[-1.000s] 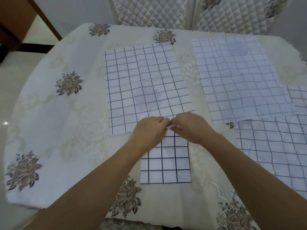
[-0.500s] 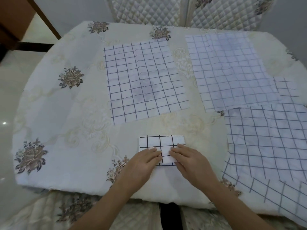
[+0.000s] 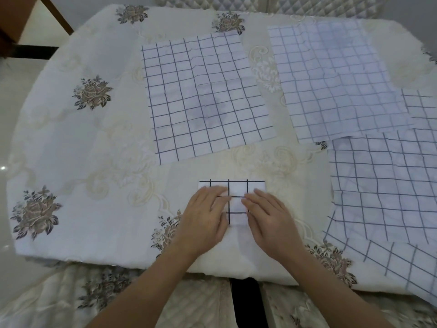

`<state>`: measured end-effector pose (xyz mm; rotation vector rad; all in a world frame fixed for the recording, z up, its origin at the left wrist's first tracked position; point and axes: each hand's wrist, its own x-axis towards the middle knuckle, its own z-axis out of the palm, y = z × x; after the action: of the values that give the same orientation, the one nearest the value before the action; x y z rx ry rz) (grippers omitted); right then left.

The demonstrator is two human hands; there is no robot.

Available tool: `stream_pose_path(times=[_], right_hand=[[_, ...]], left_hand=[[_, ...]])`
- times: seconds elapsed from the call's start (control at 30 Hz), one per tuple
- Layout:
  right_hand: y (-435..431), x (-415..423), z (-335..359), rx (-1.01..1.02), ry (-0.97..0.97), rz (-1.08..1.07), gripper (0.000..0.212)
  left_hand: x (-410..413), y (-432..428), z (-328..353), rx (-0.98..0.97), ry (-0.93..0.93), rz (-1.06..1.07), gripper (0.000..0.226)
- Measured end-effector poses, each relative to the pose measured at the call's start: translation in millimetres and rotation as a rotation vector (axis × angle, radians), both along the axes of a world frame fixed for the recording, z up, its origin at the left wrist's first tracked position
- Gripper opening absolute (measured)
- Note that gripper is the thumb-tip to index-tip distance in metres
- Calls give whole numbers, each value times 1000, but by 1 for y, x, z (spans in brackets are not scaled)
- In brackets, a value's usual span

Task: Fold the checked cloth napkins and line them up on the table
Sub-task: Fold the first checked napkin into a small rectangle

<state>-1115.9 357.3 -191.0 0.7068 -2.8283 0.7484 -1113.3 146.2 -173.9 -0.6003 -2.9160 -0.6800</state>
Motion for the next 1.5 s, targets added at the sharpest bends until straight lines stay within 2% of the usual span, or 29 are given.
stream_pose_path(times=[0.1,0.23,0.37,0.5,0.6,0.8,0.9,1.0,1.2,1.37,1.43,1.5], right_hand=[[-24,-23,-1,13,-47,-76,44],[-49,-34,-19,93,-187,-59,56],[-49,-32,-28,219,-182,-83,59],[-25,-26,-25,350,-185,-109,82],[-14,-26,-24,427,-193,-140,90],[-17,-23,-15,412,-190,-186,85],[-31,-23,-17,322,-164,-71,81],[-29,-22,-22,354,-179,-39,84],[3,-18,-23,399,-169,-143,87],[4,-19,-23,417,-201,-161,87],[4,-20,-17,398,-242,-160,87],[8,-21,-3,303,-286,-194,82]], left_hand=[[-26,17,-9,-155,-48,73,55],[-29,21,-32,-339,-163,-6,65],[-28,16,-39,-355,-172,0,66],[-25,7,-37,-386,-205,20,73],[-25,1,-36,-407,-216,38,78],[-16,-10,-30,-370,-218,171,74],[-14,2,-33,-359,-182,96,70],[-13,0,-37,-391,-180,24,68],[-9,-12,-36,-395,-195,154,74],[-10,-10,-31,-399,-281,158,76],[-11,-9,-25,-352,-313,154,77],[-10,-7,-13,-220,-352,219,77]])
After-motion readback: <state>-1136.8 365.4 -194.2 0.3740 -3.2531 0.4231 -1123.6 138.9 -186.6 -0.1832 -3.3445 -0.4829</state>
